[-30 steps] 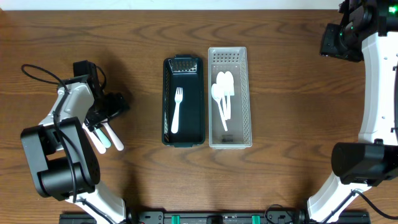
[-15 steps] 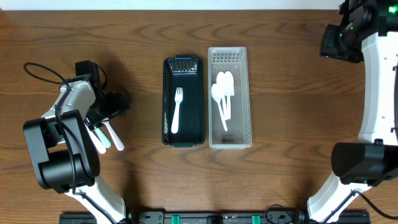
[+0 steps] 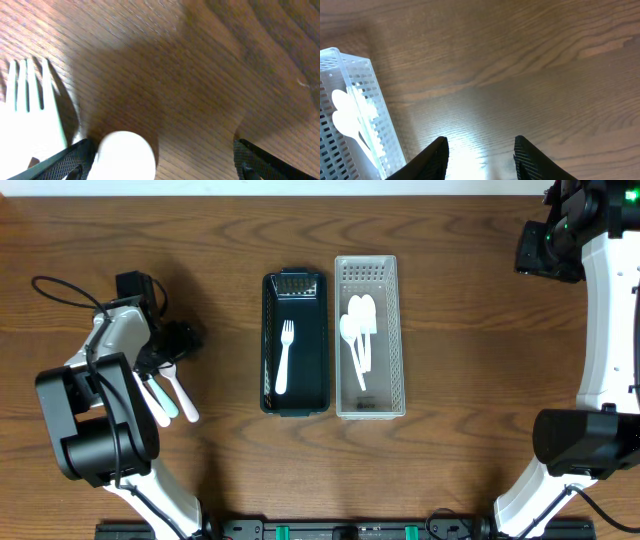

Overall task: Pack container
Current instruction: 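Close the left gripper on the white spoon's bowl, then lift the spoon with left gripper, lower into black basket, release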

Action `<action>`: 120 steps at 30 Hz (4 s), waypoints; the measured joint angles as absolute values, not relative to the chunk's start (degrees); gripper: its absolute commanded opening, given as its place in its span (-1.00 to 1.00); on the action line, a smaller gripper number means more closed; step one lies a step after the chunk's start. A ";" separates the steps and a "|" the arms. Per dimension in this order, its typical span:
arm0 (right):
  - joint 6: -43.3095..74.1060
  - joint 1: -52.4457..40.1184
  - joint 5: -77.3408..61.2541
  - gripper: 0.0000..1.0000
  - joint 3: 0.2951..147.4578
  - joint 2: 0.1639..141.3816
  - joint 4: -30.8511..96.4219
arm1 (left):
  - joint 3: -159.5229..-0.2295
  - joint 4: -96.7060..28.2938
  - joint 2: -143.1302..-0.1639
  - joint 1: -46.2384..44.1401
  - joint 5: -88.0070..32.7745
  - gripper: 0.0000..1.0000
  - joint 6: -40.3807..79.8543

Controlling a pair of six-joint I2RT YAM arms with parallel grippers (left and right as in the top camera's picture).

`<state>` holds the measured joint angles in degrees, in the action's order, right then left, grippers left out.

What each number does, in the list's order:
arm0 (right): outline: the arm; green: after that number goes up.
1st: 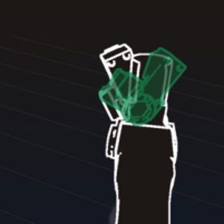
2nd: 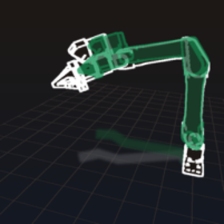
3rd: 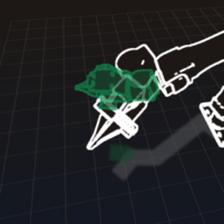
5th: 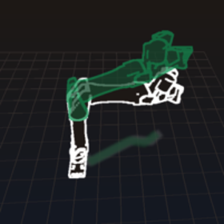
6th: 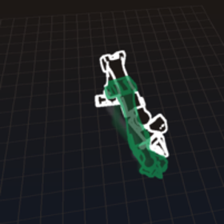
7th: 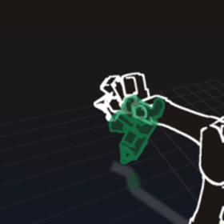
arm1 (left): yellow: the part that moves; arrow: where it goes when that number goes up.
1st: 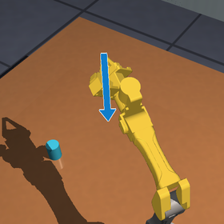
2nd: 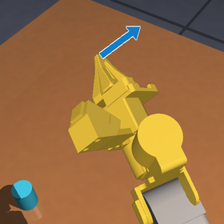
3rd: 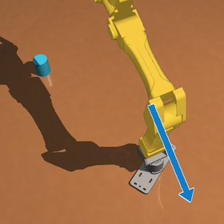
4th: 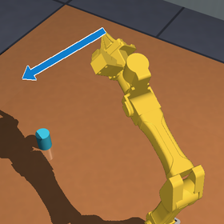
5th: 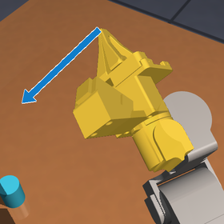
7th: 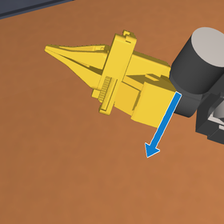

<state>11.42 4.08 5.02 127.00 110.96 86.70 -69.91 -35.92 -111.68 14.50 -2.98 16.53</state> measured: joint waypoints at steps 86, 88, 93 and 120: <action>11.46 4.08 4.99 -0.09 127.00 110.96 86.63 | -80.31 -63.99 -102.61 1.61 -1.02 -0.49 11.53; 11.46 4.08 4.99 -0.10 127.00 110.96 86.50 | -87.81 -68.36 -101.97 -2.66 -1.02 -0.49 11.51; 11.46 4.08 4.99 -0.10 127.00 110.96 86.43 | -103.35 -71.59 -99.83 -13.30 -1.08 -0.49 11.27; 11.46 4.08 4.99 -0.09 127.00 110.96 87.18 | -107.07 -64.69 -125.99 -22.68 -1.15 0.16 11.99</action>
